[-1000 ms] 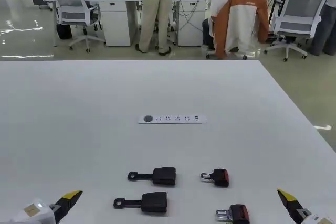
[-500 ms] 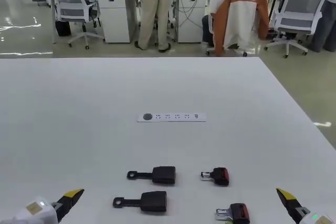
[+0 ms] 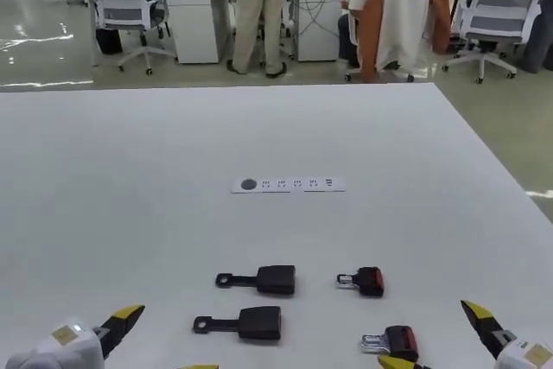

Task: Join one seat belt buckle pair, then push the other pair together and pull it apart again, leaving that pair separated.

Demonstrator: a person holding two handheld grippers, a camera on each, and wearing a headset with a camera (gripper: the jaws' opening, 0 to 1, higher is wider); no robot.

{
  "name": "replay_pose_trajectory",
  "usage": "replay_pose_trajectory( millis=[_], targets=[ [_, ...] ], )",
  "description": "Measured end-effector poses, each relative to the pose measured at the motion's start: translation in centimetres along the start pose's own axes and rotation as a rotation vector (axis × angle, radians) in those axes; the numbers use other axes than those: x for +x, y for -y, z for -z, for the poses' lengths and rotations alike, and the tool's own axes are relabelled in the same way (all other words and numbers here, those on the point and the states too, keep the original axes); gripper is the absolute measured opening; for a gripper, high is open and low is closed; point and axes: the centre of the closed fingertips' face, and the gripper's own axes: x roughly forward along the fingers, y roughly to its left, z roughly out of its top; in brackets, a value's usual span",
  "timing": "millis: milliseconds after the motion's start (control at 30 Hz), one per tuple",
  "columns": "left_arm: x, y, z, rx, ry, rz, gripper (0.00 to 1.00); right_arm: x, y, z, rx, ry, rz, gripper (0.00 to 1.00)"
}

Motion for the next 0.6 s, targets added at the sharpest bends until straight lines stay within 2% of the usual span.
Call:
replay_pose_trajectory(
  millis=[67,167,267,333,467,533,600],
  targets=[
    [0.1,0.3,0.1,-0.002,-0.002,-0.001,1.00,0.1,-0.1,0.0,-0.001,-0.002,-0.004,1.00],
    [0.3,-0.5,0.5,-0.009,-0.006,-0.002,1.00,0.4,0.0,0.1,-0.001,-0.006,-0.007,1.00],
    [0.5,-0.3,0.6,-0.007,-0.007,-0.003,1.00,0.5,0.0,0.2,-0.001,-0.009,-0.010,1.00],
    [0.6,-0.7,0.7,-0.010,-0.002,-0.006,1.00,0.6,0.1,0.1,-0.001,-0.008,-0.012,1.00],
    [0.7,0.4,-0.2,-0.006,-0.005,-0.005,1.00,0.8,0.2,0.2,0.000,-0.014,-0.014,1.00],
    [0.9,-0.1,-0.2,-0.005,0.001,-0.005,1.00,0.9,0.2,0.3,-0.004,-0.017,-0.014,1.00],
    [1.0,0.2,-0.5,-0.004,0.004,-0.003,1.00,0.9,0.2,0.2,-0.002,-0.016,-0.015,1.00]
  ],
)
